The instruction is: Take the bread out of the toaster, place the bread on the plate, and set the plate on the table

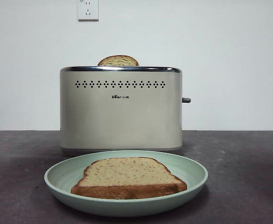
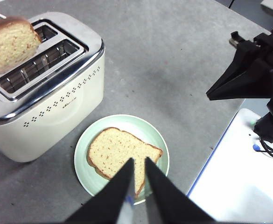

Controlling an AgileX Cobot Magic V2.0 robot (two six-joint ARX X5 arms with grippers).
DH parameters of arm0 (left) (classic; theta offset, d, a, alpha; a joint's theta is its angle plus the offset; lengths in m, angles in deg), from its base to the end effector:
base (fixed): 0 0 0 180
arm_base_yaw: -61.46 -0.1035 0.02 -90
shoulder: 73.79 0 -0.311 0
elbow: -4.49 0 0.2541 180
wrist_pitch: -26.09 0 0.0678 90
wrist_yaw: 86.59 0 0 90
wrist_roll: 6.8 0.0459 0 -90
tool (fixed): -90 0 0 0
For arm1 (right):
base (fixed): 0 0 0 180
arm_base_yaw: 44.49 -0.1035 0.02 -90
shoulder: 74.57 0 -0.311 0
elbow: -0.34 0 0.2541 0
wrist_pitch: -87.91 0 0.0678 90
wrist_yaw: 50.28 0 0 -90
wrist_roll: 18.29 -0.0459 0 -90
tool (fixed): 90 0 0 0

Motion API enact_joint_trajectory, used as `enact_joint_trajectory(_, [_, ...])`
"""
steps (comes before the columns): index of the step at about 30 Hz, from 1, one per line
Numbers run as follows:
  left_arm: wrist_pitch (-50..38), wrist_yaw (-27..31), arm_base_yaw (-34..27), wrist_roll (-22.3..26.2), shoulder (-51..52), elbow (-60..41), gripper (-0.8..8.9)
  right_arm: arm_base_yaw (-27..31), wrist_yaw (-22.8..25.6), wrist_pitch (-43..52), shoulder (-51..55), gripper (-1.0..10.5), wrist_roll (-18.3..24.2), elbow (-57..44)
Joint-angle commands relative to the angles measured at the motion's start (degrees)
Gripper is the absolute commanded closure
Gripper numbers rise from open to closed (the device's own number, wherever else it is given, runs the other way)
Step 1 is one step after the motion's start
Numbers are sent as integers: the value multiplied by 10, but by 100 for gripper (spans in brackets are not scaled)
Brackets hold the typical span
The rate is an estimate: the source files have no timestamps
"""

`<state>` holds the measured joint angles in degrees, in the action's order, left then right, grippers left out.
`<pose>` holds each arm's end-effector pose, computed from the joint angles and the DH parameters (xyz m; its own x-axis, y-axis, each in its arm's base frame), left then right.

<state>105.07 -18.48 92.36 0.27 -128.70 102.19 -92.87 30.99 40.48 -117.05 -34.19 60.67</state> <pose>0.0914 -0.0747 0.4654 0.4511 -0.7045 -0.5479 0.7915 0.5995 -0.1191 0.0817 0.1025 0.3356 0.4575 0.7434 -0.4879 -0.7051 0.6376 0.3103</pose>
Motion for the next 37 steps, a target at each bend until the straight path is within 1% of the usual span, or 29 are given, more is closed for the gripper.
enact_joint_trajectory(1, [-2,1,3,-2,-6,13,806,-6,4,3,-5,942,0,7])
enact_joint_trajectory(10, [-6,1,3,-2,-10,13,806,-6,4,11,-4,942,0,7])
enact_joint_trajectory(15, [-6,1,3,-3,-12,13,806,-5,16,12,0,942,0,7])
enact_joint_trajectory(28, [-10,2,3,-1,-26,13,806,-5,15,12,0,942,0,7])
enact_joint_trajectory(31, [-35,11,-12,17,-15,11,806,-5,15,12,0,942,0,7])
enact_joint_trajectory(33, [-64,11,-34,17,4,2,806,-5,15,12,0,942,0,7])
enact_joint_trajectory(35, [-111,11,-65,19,32,-17,806,-5,15,12,0,942,0,7])
enact_joint_trajectory(37, [-181,11,-105,18,74,-57,806,-5,15,12,0,942,0,7])
